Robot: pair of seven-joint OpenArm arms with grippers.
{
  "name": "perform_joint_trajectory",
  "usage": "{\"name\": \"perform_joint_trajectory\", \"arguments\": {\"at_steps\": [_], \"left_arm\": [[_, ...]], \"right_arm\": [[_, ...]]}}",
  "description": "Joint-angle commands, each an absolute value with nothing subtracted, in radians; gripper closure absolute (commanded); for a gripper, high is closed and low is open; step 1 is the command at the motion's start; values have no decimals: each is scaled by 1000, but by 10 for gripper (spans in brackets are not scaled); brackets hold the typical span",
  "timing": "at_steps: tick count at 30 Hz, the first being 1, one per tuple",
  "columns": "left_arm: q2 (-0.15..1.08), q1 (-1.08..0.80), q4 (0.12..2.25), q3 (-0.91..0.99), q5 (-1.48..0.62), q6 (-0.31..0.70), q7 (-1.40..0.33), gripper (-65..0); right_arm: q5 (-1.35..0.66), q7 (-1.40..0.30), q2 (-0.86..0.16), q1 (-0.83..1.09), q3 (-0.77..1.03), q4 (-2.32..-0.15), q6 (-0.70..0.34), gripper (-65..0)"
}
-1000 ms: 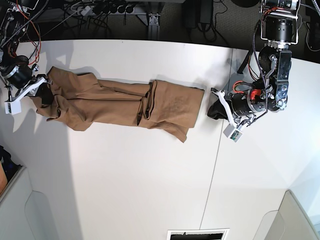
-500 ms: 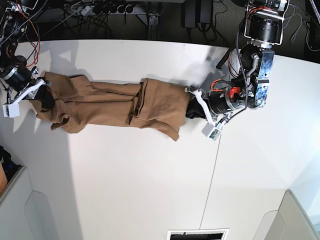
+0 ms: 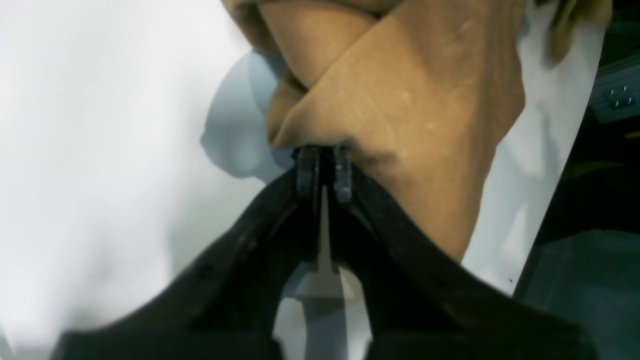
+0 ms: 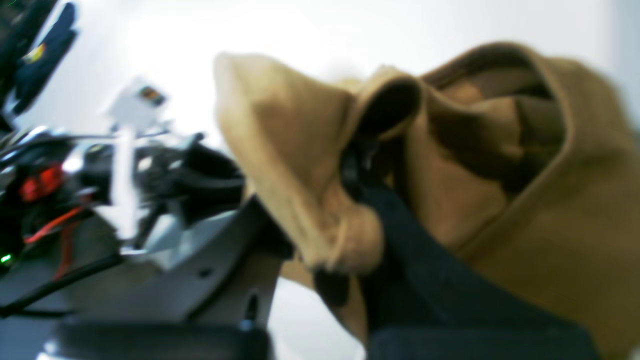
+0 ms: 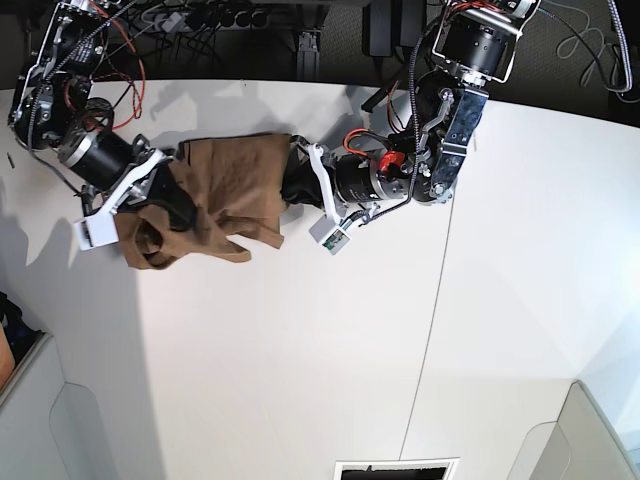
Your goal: Layout the t-shirt on the table in an organized manner, then fold the t-shirt properly
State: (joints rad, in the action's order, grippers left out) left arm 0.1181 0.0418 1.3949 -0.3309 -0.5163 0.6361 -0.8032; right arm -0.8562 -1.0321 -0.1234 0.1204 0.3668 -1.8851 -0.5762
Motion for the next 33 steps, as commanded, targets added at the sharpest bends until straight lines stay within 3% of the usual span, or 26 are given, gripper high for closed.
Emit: {"name": "perform_joint_trajectory", "arguments": {"at_steps": [1, 9, 10, 12, 14, 27, 33], "left_arm": [[122, 42, 1394, -333, -469, 624, -855, -43], [128, 42, 1394, -332, -459, 624, -853, -43], [130, 42, 1394, -332, -459, 624, -853, -43], [131, 42, 1394, -332, -459, 624, -853, -43], [131, 42, 1394, -322, -462, 624, -857, -43], [224, 42, 1460, -208, -541, 625, -895, -43], [281, 42, 1459, -207, -561, 626, -895, -43]], "right_arm": [[-876, -1015, -120, 112, 348, -1906, -585, 0], [-741, -1015, -85, 114, 240, -1905, -586, 0], [-739, -1015, -86, 114, 232, -1905, -584, -55], [-741, -1015, -85, 114, 224, -1905, -580, -234], [-758, -1015, -86, 114, 225, -1906, -580, -316], [-781, -1015, -87, 72, 370, -2032, -581, -314], [-822, -1044, -97, 76, 350, -2032, -584, -314]]}}
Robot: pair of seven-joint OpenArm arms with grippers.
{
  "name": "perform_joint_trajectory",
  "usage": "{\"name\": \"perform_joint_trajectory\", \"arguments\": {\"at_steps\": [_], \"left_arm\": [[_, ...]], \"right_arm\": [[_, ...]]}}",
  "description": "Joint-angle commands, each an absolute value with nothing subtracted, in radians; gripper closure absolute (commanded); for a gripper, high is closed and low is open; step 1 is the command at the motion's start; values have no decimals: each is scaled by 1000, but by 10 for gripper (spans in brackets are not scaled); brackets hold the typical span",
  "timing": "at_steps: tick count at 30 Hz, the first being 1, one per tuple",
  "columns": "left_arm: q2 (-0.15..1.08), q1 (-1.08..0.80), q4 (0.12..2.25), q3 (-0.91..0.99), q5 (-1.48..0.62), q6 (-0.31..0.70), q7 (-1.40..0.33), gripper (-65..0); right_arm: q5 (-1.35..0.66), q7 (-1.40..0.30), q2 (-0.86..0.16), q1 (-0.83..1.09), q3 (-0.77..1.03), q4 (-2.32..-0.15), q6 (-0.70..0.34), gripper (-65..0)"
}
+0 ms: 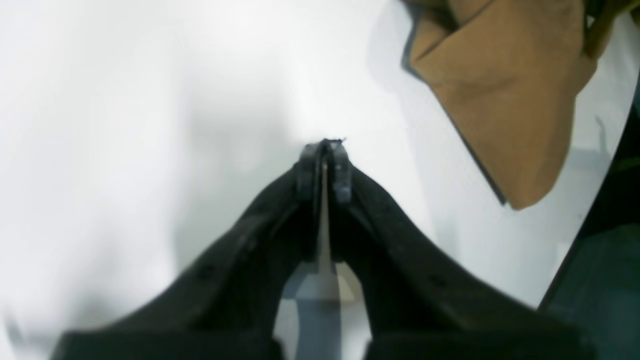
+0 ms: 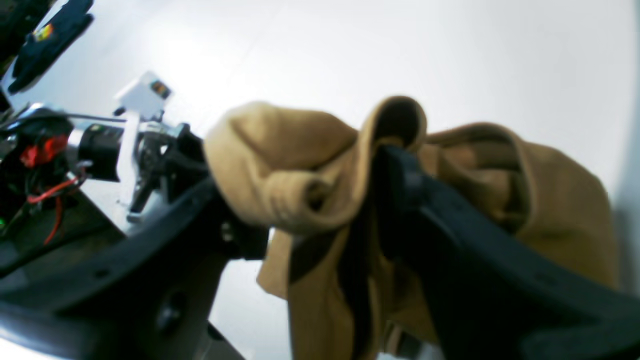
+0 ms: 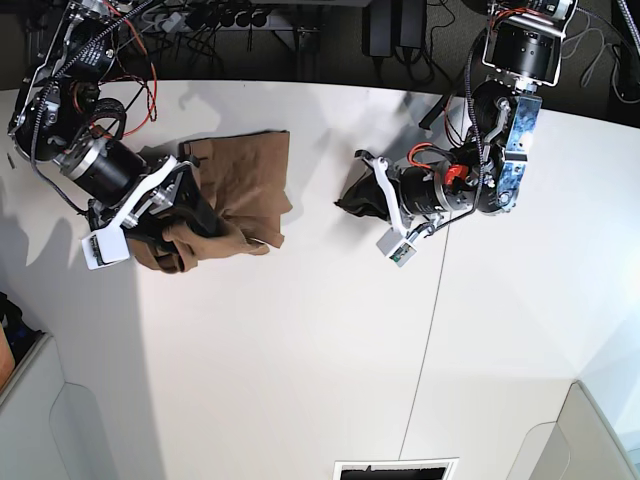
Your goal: Layout the t-shirt on the table in an organized manner, then fold the t-shirt properly
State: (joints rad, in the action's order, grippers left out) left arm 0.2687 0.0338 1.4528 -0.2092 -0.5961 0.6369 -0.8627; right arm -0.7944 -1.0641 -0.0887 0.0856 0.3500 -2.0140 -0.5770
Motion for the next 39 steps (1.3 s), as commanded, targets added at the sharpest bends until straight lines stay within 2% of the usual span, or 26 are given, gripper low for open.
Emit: {"name": "perform_joint_trajectory", "arguments": {"at_steps": [1, 9, 13, 21, 27, 33, 39], "left_arm": [[284, 42, 1459, -207, -560, 626, -895, -43], [352, 45, 1460, -194, -583, 629, -895, -44], [394, 47, 1460, -129, -666, 677, -903, -44], [474, 47, 1460, -9, -790, 698, -933, -46], [512, 47, 1460, -6, -848, 698, -943, -46], [523, 47, 1460, -6, -903, 698, -981, -48], [543, 47, 1460, -5, -923, 698, -981, -157]], "right_arm": [[-818, -1045, -97, 78, 342, -2032, -584, -314], [-742, -1044, -100, 133, 197, -2030, -585, -314], [-645, -1014, -101, 142, 112, -2030, -591, -314], [-469, -926, -165, 135, -99, -2030, -588, -314], [-406, -923, -194, 93, -254, -2032, -579, -314], [-307, -923, -194, 13, -294, -2032, -579, -314], [-287, -925, -209, -29, -353, -2032, -579, -315]]}}
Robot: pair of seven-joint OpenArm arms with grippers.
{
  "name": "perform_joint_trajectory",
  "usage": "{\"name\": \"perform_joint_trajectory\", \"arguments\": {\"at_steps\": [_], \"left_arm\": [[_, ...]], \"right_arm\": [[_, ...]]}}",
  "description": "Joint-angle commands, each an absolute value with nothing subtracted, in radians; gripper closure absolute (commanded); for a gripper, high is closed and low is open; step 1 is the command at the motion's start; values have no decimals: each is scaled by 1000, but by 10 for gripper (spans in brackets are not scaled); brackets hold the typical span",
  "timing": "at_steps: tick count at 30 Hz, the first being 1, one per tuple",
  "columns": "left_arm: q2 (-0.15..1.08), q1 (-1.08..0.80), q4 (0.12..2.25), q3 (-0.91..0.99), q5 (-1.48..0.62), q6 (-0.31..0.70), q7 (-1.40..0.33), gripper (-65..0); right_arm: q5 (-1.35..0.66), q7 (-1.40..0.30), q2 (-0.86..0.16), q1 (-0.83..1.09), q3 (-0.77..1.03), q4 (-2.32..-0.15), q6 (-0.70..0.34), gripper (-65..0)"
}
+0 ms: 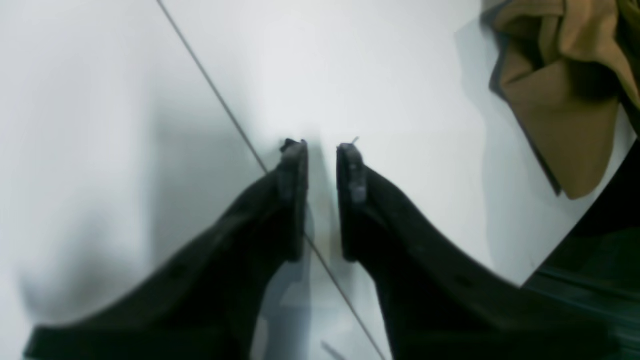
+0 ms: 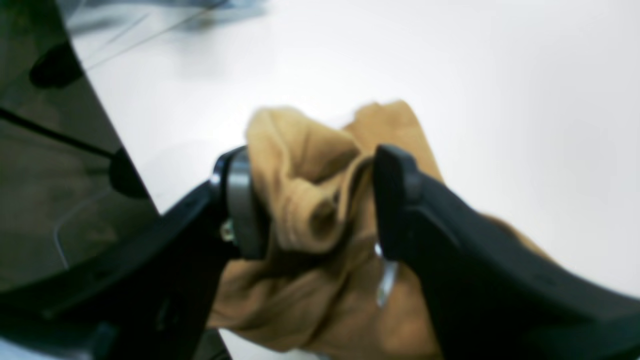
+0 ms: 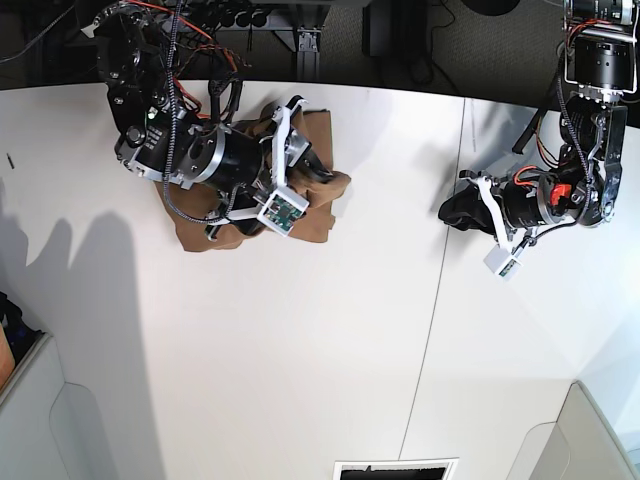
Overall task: Layout the t-shirt on the table in an organized manner, then fold the t-shirt properly
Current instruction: 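Press and fold the bundled shirt with the right gripper, then fold the shirt bundle over with the left gripper onto the right gripper's side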
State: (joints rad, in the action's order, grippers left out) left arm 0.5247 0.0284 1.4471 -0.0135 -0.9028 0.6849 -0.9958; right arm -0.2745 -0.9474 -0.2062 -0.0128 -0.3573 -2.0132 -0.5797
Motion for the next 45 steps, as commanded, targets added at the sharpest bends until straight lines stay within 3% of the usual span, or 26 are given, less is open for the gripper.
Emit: {"name": "perform_joint_trajectory", "arguments": {"at_steps": [1, 11, 18, 20, 22, 27, 33, 38, 45], "left_arm": [[548, 47, 1460, -5, -925, 698, -981, -160], [609, 48, 1460, -4, -937, 698, -980, -161], [624, 47, 1523, 53, -1001, 698, -1007, -160], [624, 47, 1560, 61, -1014, 698, -1024, -160], [624, 46, 1597, 60, -1029, 698, -1043, -160], [607, 44, 1683, 60, -1072, 698, -1043, -159], [507, 43, 1856, 41, -1098, 698, -1044, -96], [416, 19, 1967, -84, -1053, 698, -1041, -88], [285, -27, 1967, -232, -973, 698, -1006, -88]], "right_arm": [[-284, -924, -217, -39, -376, -2032, -579, -315], [-333, -920, -202, -77, -475, -2043, -554, -315], [-310, -836, -143, -86, -353, -2082, -493, -303], [-310, -837, -127, -110, -303, -2079, -472, -193], [-300, -837, -127, -135, -257, -2074, -447, 0], [-209, -816, -133, -171, -123, -1998, -441, 0], [-256, -792, -133, -238, 11, -1769, -441, 0], [-266, -777, -132, -286, 6, -1562, -446, 0], [-299, -774, -132, -299, -36, -1404, -479, 0]]}}
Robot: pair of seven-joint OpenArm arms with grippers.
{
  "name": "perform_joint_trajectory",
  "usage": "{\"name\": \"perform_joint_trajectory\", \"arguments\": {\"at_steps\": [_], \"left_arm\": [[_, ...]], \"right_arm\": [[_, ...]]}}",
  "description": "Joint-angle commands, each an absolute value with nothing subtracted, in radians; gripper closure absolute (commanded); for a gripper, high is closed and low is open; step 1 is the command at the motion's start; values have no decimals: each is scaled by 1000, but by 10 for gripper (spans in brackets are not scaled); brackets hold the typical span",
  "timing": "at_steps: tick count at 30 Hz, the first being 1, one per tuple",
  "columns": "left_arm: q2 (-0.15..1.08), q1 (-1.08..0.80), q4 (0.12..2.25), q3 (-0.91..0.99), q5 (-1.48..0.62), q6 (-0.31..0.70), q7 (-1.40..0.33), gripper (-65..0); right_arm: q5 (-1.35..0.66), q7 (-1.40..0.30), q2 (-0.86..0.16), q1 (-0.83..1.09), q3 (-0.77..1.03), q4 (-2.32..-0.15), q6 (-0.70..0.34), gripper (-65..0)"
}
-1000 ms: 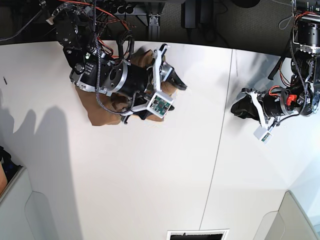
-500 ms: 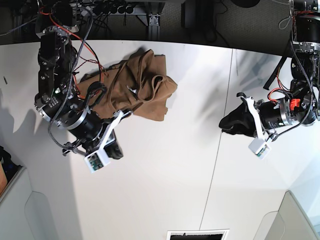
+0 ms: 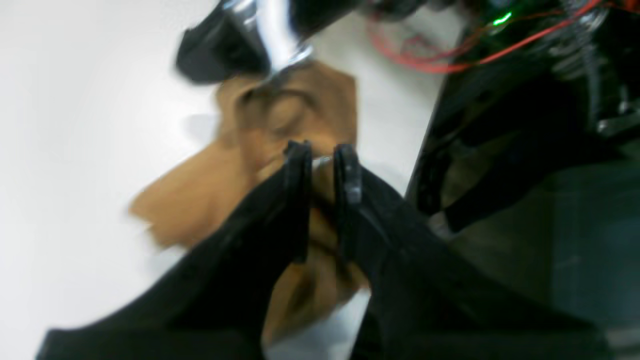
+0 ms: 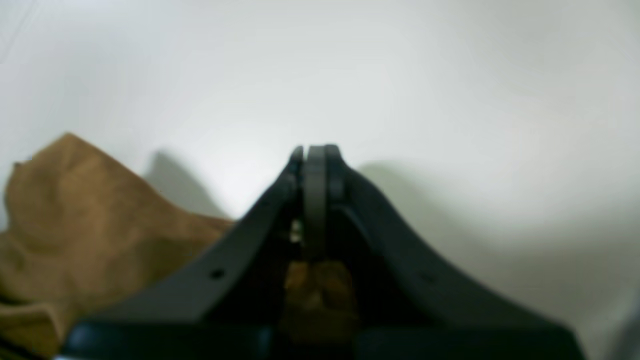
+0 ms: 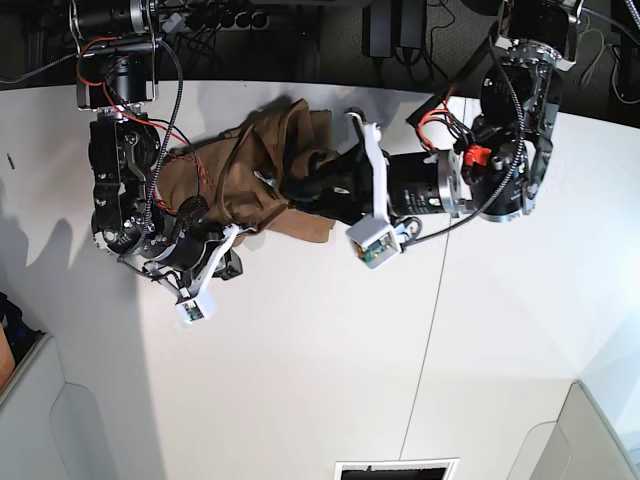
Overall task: Layout the t-shirt on the table in an organized manner, then fold the t-shirt properly
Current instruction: 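Fold the shirt bundle over with the left gripper onto the right gripper's side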
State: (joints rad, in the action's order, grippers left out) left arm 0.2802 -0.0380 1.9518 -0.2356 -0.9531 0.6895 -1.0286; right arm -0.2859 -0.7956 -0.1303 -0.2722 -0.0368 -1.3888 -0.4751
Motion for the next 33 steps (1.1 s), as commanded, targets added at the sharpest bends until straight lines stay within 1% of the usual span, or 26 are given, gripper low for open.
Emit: {"name": "perform_joint_trajectory", "arguments": {"at_steps": [1, 5, 7, 12, 15, 22, 27, 29, 33], "left_arm": [[272, -36, 1967, -240, -969, 698, -1006, -88], [244, -85, 1960, -248, -965, 698, -994, -88], [244, -104, 1939, -249, -934, 698, -953, -88], [220, -102, 1804, -249, -836, 698, -890, -88], [211, -99, 1729, -249, -812, 698, -883, -88], [217, -94, 1688, -247, -695, 698, -856, -88], [216, -55, 1658, -248, -630, 698, -834, -88], [216, -24, 1611, -248, -625, 698, -834, -88], [207, 68, 1481, -249, -616, 698, -821, -88]], "right_arm": [[-300, -774, -132, -298, -43, -1398, -479, 0], [-300, -775, -132, -289, -66, -1398, -478, 0], [-300, -775, -130, -288, -69, -1398, -478, 0], [-303, -787, -130, -287, -69, -1398, -478, 0], [-323, -790, -130, -288, -69, -1398, -478, 0], [-328, -861, -130, -285, -69, -1398, -479, 0], [-386, -929, -138, -284, -68, -1399, -479, 0], [-402, -948, -140, -282, -67, -1399, -480, 0], [-436, -951, -156, -246, -67, -1421, -518, 0]]}}
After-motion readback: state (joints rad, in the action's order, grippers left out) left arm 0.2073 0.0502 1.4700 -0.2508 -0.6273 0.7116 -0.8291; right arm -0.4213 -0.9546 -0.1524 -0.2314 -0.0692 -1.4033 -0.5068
